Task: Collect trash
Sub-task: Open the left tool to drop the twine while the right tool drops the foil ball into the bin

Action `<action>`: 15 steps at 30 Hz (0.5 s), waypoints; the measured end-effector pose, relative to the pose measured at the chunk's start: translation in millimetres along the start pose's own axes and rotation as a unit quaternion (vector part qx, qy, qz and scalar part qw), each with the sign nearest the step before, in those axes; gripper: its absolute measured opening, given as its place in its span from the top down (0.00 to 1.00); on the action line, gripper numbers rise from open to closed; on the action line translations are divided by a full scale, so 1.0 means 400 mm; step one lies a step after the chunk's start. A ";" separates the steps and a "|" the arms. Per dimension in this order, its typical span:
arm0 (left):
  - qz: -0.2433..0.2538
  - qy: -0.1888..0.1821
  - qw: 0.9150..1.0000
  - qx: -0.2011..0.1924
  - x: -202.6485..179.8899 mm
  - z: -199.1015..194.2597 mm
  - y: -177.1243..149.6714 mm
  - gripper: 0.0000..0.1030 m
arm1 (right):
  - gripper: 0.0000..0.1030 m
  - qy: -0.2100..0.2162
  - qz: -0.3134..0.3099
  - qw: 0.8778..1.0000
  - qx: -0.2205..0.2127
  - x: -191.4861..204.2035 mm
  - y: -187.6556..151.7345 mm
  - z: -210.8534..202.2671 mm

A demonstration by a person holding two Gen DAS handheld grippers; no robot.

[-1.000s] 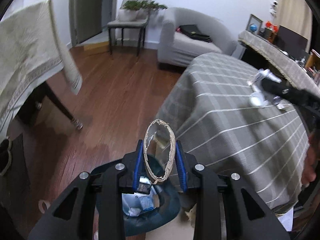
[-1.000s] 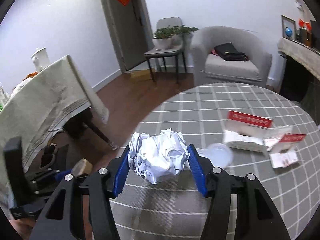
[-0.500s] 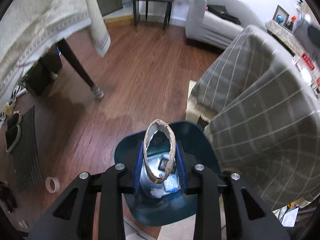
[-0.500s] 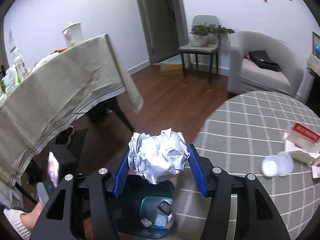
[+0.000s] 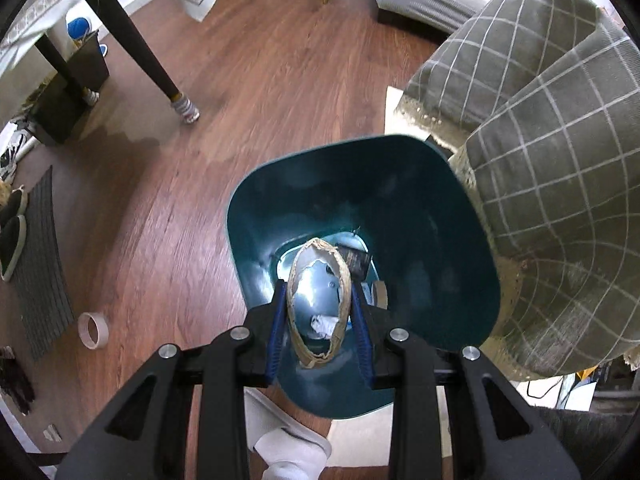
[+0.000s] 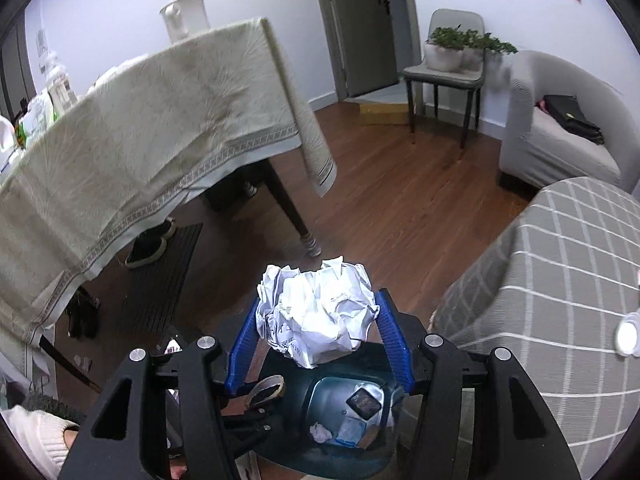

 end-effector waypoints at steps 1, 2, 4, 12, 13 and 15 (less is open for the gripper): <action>0.001 0.002 1.000 0.005 0.006 0.005 -0.002 0.68 | 0.45 0.001 0.000 1.000 0.006 0.002 0.000 0.012; 0.002 0.003 1.000 0.008 0.012 0.009 -0.004 0.68 | 0.45 0.003 0.000 1.000 0.013 0.006 -0.003 0.024; 0.002 0.003 1.000 0.011 0.016 0.011 -0.004 0.67 | 0.45 0.005 0.002 1.000 0.028 0.013 -0.010 0.052; 0.005 -0.007 1.000 0.003 0.042 -0.001 -0.003 0.56 | 0.45 0.005 0.006 0.997 0.077 0.022 -0.051 0.136; 0.005 -0.011 1.000 0.001 0.044 -0.005 0.001 0.55 | 0.45 0.004 0.006 0.997 0.083 0.021 -0.057 0.147; 0.006 -0.016 1.000 -0.008 0.051 -0.019 0.006 0.52 | 0.45 0.003 0.005 0.996 0.093 0.024 -0.066 0.165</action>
Point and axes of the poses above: each gripper's, at about its wrist camera, not at the fingertips, and z roughly the way its jaws point, x to its left, y to its top, the point moved 1 cm from there along z, roughly the way its jaws point, and after that the axes turned 9 degrees about -z, right-handed, at the moved point
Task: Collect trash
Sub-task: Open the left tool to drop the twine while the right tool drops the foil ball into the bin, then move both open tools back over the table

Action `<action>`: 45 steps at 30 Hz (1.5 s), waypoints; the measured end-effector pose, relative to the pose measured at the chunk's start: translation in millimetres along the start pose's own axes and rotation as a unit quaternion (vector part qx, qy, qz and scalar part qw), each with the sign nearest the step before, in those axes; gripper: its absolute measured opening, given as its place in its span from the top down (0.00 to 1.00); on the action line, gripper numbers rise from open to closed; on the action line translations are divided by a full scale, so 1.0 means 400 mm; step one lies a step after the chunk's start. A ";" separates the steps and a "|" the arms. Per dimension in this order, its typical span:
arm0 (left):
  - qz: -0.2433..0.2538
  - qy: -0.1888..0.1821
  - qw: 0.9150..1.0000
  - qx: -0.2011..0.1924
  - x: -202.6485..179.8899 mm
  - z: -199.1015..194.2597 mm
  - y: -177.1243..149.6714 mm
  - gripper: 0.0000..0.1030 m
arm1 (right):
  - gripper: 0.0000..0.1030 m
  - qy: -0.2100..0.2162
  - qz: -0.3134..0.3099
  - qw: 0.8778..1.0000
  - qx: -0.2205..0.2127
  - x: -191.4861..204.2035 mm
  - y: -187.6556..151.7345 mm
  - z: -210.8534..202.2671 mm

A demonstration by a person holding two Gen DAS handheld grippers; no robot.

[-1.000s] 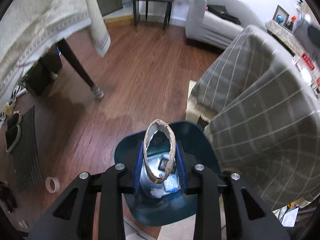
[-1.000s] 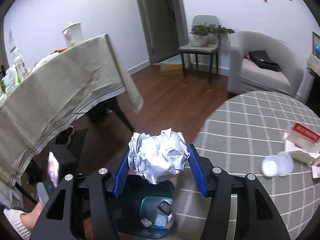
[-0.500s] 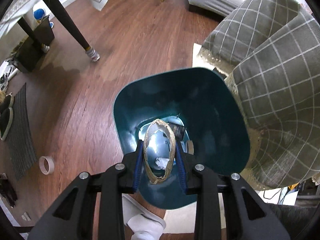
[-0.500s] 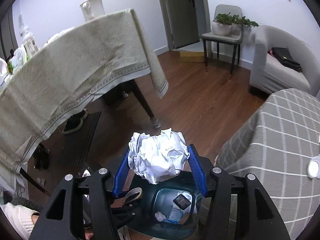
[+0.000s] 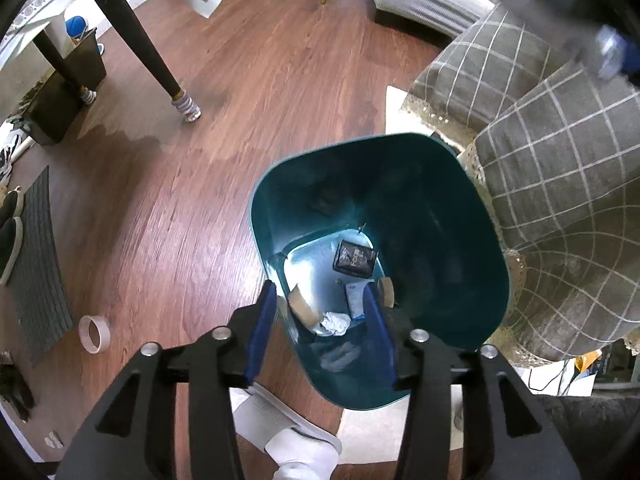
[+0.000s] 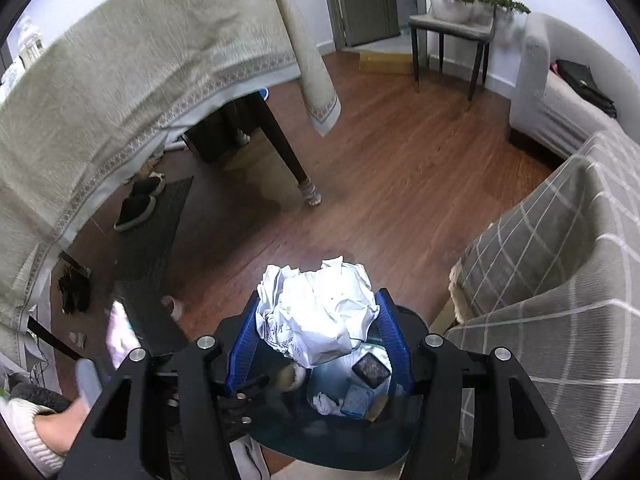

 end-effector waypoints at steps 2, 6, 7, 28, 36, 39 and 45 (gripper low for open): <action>-0.002 -0.001 1.000 -0.012 0.008 -0.021 0.009 0.52 | 0.45 -0.003 -0.002 1.000 0.011 0.005 -0.006 0.021; -0.020 -0.016 0.999 -0.038 0.028 -0.076 0.030 0.51 | 0.45 -0.005 -0.009 0.999 0.033 0.012 -0.023 0.059; -0.026 -0.022 0.998 -0.047 0.034 -0.097 0.037 0.51 | 0.45 -0.006 -0.011 0.999 0.038 0.013 -0.027 0.066; -0.060 -0.051 0.979 -0.188 0.026 -0.377 0.135 0.64 | 0.45 -0.005 -0.039 0.990 0.133 0.055 -0.124 0.220; -0.050 -0.065 0.971 -0.225 -0.023 -0.471 0.147 0.65 | 0.42 -0.015 -0.050 0.987 0.153 0.059 -0.138 0.243; -0.045 -0.067 0.967 -0.240 -0.044 -0.500 0.150 0.66 | 0.34 -0.018 -0.058 0.987 0.152 0.061 -0.142 0.231; -0.045 -0.067 0.963 -0.256 -0.073 -0.528 0.157 0.65 | 0.29 -0.011 -0.059 0.990 0.126 0.053 -0.130 0.167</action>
Point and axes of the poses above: each gripper's, at about its wrist camera, not at the fingertips, and z roughly the way its jaws point, x to its left, y to its top, the point moved 1 cm from there along z, roughly the way its jaws point, and after that the axes turned 9 degrees about -z, right-handed, at the moved point
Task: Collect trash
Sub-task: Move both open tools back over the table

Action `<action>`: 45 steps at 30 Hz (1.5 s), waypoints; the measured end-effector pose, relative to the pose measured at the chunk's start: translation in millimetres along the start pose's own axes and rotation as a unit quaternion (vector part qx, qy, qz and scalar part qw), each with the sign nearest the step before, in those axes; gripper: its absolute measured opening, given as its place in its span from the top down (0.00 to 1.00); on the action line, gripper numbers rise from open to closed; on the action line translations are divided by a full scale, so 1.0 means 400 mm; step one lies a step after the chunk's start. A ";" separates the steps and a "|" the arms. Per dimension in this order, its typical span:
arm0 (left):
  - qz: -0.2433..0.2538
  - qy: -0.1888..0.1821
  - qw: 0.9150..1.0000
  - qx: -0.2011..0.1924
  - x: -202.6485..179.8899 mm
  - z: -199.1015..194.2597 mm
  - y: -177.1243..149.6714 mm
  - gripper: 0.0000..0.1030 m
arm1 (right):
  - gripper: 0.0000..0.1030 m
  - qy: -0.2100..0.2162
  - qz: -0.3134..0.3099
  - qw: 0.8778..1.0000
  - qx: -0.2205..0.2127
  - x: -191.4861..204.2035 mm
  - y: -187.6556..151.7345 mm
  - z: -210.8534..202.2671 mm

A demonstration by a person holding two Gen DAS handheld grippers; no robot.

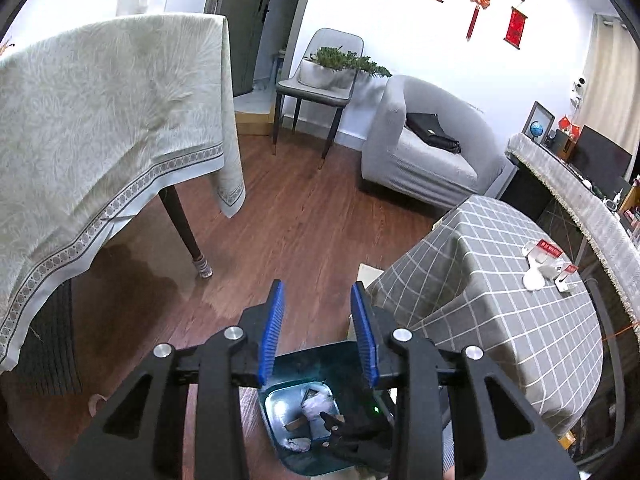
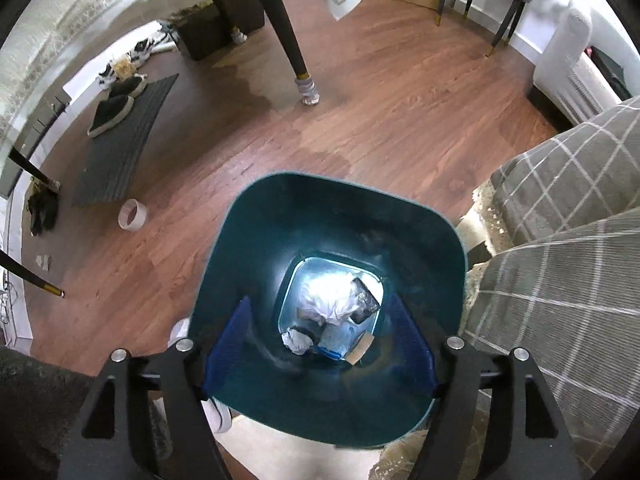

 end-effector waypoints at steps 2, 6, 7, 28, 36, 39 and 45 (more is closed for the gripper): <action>-0.001 -0.001 1.000 -0.002 -0.016 0.000 0.005 0.65 | 0.29 0.003 0.002 1.000 -0.024 -0.005 0.006 -0.045; 0.005 -0.002 1.000 -0.012 -0.054 -0.012 0.015 0.65 | 0.29 0.005 0.007 0.997 -0.075 -0.019 0.021 -0.139; 0.007 -0.001 1.000 -0.015 -0.062 -0.016 0.017 0.65 | 0.29 0.005 0.008 0.996 -0.087 -0.023 0.023 -0.162; 0.053 -0.023 0.998 -0.033 -0.278 -0.033 0.021 0.57 | 0.29 -0.071 0.087 0.968 -0.224 -0.270 -0.139 -0.503; 0.096 -0.046 0.994 -0.015 -0.410 0.015 -0.025 0.49 | 0.29 -0.104 0.145 0.954 -0.241 -0.400 -0.243 -0.562; 0.114 -0.052 0.992 -0.004 -0.451 0.043 -0.054 0.49 | 0.29 -0.115 0.163 0.951 -0.235 -0.444 -0.288 -0.567; 0.134 -0.061 0.989 0.026 -0.531 0.115 -0.110 0.47 | 0.26 -0.136 0.199 0.940 -0.242 -0.533 -0.371 -0.603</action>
Point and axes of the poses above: each gripper's, at about its wrist camera, not at the fingertips, and z roughly the way its jaws point, x to its left, y to its top, the point moved 1 cm from there along z, roughly the way its jaws point, and after that the axes turned 9 degrees about -z, right-handed, at the moved point
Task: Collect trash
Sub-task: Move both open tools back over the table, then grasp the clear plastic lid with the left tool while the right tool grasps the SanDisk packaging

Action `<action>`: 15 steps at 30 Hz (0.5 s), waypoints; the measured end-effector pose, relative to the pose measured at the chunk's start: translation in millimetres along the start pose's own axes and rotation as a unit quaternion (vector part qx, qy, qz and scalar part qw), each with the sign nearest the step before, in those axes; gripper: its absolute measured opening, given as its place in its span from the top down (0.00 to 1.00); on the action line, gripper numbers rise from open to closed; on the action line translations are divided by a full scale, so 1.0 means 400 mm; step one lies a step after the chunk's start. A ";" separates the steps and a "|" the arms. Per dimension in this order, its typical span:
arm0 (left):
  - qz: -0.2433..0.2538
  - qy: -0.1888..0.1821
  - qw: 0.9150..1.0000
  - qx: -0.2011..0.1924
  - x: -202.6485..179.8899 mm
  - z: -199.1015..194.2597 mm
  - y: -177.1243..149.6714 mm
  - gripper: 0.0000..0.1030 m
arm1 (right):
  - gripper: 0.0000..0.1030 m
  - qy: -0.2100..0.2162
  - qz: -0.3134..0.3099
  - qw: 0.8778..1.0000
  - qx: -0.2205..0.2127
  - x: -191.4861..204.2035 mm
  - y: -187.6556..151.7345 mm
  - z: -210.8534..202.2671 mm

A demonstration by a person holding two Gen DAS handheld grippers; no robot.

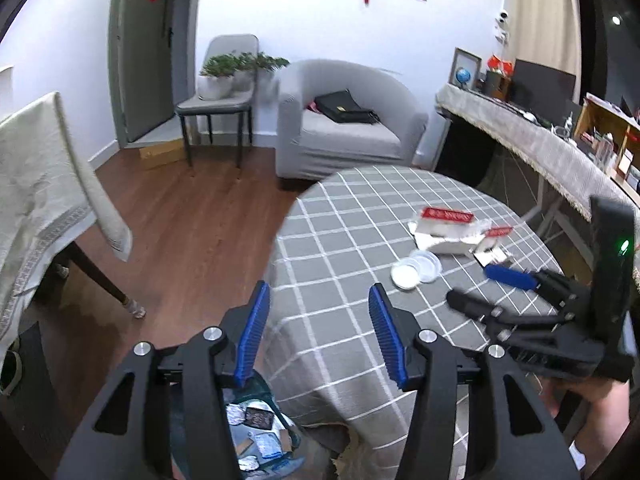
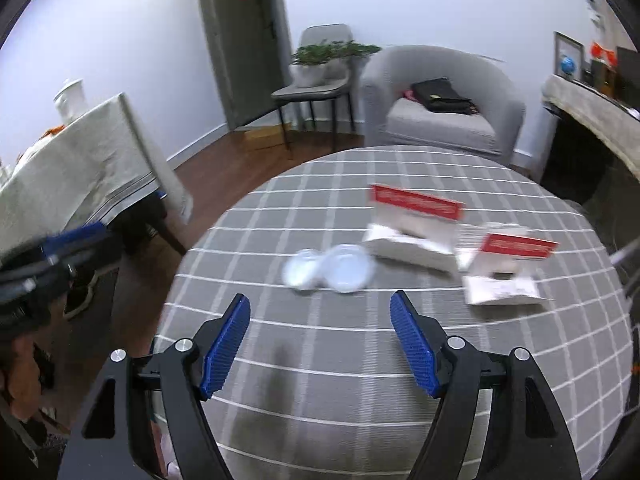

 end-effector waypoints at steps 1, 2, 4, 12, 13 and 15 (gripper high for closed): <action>0.002 -0.002 1.000 0.004 -0.010 0.013 -0.004 0.47 | 0.25 -0.006 0.002 1.000 -0.001 -0.019 -0.006 -0.006; 0.005 -0.002 1.000 0.008 -0.020 0.026 -0.009 0.46 | 0.25 -0.012 0.005 1.000 0.000 -0.036 -0.009 -0.010; 0.011 -0.003 1.000 0.016 -0.039 0.053 -0.017 0.45 | 0.24 -0.018 0.015 1.000 0.002 -0.070 -0.019 -0.012; 0.024 -0.016 0.998 0.051 -0.100 0.161 -0.041 0.43 | 0.20 -0.024 0.058 0.998 0.013 -0.177 -0.054 -0.012; 0.027 -0.018 0.998 0.053 -0.110 0.173 -0.043 0.43 | 0.19 -0.023 0.063 0.998 0.014 -0.188 -0.057 -0.012; 0.034 -0.025 0.997 0.057 -0.129 0.198 -0.046 0.44 | 0.19 -0.020 0.077 0.997 0.016 -0.213 -0.066 -0.010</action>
Point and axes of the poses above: each gripper's, at about its wrist camera, not at the fingertips, and z roughly the way its jaws point, x to its left, y to its top, the point moved 1 cm from there along z, roughly the way its jaws point, and after that the axes turned 9 degrees about -z, right-handed, at the moved point
